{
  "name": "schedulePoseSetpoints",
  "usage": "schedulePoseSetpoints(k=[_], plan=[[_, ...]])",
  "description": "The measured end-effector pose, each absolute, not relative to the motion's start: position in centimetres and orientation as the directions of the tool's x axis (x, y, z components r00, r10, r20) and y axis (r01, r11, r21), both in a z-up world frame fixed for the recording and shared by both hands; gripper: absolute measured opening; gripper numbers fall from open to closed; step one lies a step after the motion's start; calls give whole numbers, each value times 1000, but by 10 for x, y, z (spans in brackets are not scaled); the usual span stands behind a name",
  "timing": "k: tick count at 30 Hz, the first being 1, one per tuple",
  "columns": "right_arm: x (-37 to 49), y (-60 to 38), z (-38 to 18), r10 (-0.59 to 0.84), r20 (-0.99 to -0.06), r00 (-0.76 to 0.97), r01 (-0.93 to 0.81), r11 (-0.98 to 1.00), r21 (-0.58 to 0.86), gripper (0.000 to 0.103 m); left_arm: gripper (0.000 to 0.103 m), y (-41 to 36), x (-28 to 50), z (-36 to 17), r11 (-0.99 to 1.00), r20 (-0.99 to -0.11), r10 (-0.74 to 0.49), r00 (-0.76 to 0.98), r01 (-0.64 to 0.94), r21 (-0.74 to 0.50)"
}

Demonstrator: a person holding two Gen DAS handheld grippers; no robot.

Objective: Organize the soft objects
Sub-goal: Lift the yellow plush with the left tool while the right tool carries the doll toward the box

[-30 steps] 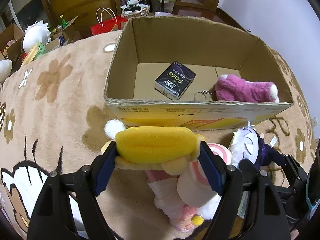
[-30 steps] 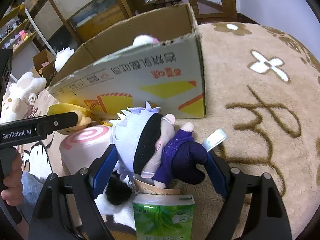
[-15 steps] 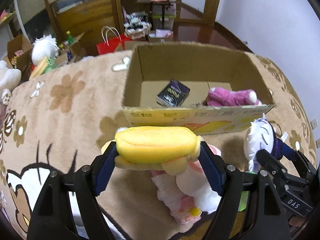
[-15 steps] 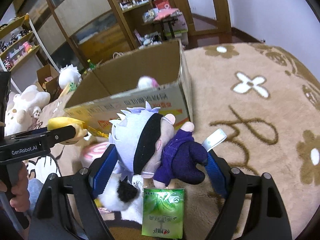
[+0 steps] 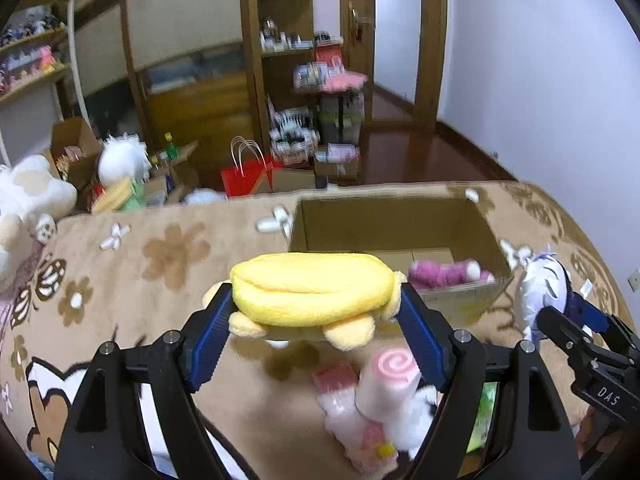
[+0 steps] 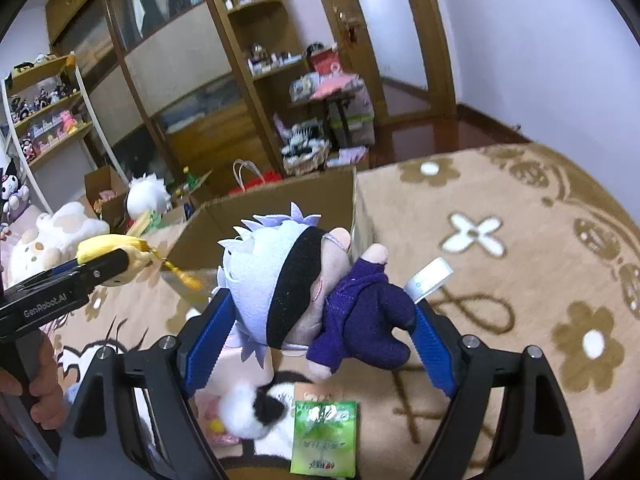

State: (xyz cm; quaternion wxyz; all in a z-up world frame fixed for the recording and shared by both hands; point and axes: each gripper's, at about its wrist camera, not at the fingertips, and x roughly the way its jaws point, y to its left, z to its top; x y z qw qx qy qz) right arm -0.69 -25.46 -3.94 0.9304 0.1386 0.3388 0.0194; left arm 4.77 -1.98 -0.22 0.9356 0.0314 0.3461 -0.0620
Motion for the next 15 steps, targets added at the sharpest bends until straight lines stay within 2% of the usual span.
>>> schedulePoseSetpoints(k=[7,15], plan=[[-8,-258,-9,102,-546,831,45,967,250,89,79,-18,37,25,991,-537,-86,839,128,41],[0,-253,11,70,-491,868,34,979,199,89,79,-16,43,35,993,-489,-84,868,116,36]])
